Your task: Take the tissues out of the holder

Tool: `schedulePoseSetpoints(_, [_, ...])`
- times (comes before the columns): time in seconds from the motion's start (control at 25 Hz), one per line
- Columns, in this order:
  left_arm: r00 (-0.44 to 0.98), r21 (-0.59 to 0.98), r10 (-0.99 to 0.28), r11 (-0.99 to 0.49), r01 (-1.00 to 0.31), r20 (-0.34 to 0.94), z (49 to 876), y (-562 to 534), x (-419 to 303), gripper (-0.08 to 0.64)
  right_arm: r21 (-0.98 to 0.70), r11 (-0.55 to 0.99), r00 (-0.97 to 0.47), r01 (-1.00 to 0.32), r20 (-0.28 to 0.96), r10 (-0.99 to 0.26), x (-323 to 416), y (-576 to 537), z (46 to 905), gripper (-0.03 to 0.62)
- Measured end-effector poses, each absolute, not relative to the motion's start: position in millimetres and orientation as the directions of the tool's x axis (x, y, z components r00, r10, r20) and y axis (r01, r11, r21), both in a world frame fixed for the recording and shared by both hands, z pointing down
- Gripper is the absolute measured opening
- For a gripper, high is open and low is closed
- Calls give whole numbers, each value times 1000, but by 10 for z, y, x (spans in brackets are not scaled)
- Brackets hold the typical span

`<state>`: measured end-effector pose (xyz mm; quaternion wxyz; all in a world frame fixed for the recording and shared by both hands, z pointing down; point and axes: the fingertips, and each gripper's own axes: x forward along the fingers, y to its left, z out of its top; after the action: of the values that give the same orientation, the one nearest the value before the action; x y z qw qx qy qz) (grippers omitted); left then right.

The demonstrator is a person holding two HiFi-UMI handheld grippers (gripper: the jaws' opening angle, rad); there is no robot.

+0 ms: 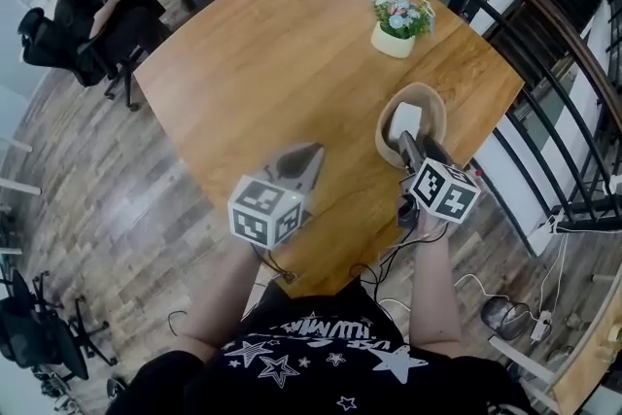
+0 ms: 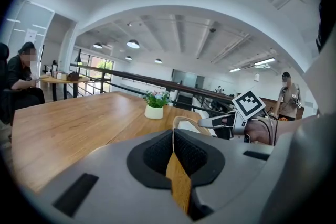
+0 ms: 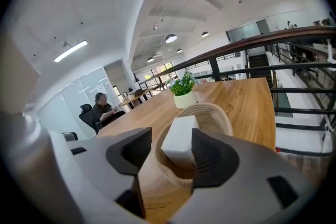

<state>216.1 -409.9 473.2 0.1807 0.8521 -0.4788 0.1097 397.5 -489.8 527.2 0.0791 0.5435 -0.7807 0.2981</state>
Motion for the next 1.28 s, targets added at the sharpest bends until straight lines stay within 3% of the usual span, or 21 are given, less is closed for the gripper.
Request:
schedulePoseSetpoints(0.48, [470,223,-802,-414,-882,368,4827,-4164,2028,17,-253,208,-323,-945,608,-726,3870,-5206,5638,313])
schedulePoseSetpoints(0.88, [439,246,-818,-369,-896,372,4849,-4061,1810,17,-86,213,-206,-973,743,-637,3855,-5202,5825,313])
schedulePoseSetpoints(1.28, [433,251,-825,-360,-898,364,4819,-3983,1700,17,-62,197,-182,-978,707,-684,3928,-5224,5776,262])
